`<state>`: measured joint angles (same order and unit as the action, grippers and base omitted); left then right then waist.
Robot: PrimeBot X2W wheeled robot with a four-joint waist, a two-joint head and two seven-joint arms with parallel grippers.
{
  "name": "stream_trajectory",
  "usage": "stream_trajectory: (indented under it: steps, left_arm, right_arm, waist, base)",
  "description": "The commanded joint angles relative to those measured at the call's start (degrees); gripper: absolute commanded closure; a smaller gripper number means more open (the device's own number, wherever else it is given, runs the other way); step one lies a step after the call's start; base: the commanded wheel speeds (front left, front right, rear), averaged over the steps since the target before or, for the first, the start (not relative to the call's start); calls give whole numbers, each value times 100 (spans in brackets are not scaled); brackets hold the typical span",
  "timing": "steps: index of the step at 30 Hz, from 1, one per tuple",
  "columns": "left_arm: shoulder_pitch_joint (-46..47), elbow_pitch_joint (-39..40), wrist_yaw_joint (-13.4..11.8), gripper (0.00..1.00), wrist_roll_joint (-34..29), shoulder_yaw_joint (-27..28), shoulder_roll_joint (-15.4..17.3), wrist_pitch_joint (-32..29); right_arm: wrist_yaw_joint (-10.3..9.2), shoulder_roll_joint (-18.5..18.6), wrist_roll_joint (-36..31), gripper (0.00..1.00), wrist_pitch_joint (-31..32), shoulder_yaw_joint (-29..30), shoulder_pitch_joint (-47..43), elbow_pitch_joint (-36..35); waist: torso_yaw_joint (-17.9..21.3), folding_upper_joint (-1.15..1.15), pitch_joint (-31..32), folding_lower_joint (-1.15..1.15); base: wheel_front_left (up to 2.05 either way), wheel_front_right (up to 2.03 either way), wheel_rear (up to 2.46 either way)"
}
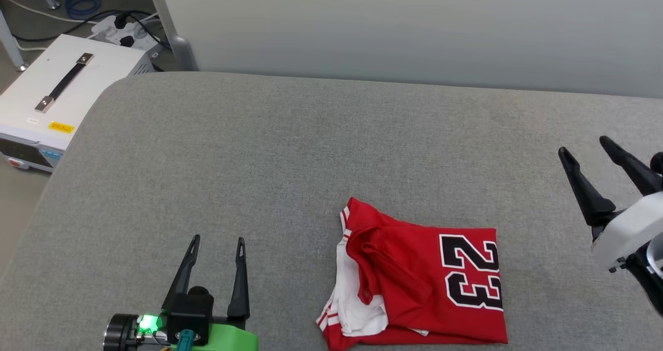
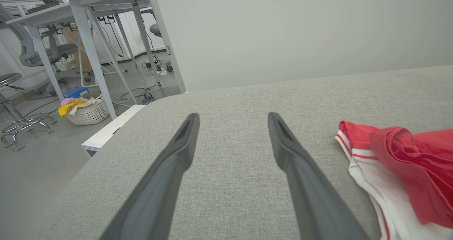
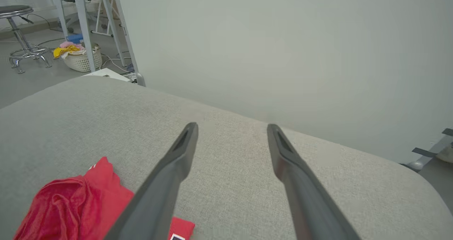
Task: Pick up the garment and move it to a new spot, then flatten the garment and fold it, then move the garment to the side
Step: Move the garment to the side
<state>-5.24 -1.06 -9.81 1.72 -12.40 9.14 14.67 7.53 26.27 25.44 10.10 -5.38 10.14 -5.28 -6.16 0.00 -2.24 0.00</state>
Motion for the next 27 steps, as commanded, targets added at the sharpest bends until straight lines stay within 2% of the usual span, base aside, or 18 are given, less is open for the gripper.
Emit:
stream_trajectory:
  steps: [1,4,9,16,23,24,27]
  left_arm:
    - [125,7,16,0,-28,6,-2,33]
    - [179,10,24,0,-29,-1,-18,33]
    - [305,16,45,0,-38,-41,-72,33]
    - [459,24,67,0,-46,-89,-137,33]
    - [603,12,86,0,-50,-119,-189,33]
    - [673,-12,102,0,-55,-135,-204,33]
    - [741,-36,120,0,-61,-153,-216,33]
  right_arm:
    - [-4,125,272,0,279,-56,145,-15]
    - [-4,417,795,0,1060,-295,205,47]
    - [-4,607,1487,0,2055,-645,80,261]
    - [-4,697,2088,0,2916,-1135,-85,534]
    - [-4,527,2408,0,2982,-1564,9,1009]
    - [-4,416,2510,0,2853,-1827,104,1217]
    - [-4,316,2649,0,2765,-2129,175,1378]
  waist:
    - [-46,0,-66,0]
    - [-95,0,-153,0]
    - [-216,0,-331,0]
    - [-381,0,-620,0]
    - [-482,0,-904,0]
    - [-523,0,-991,0]
    - [-566,0,-1051,0]
  base:
    - [0,0,0]
    - [0,0,0]
    - [0,0,0]
    - [0,0,0]
    - [0,0,0]
    - [0,0,0]
    - [0,0,0]
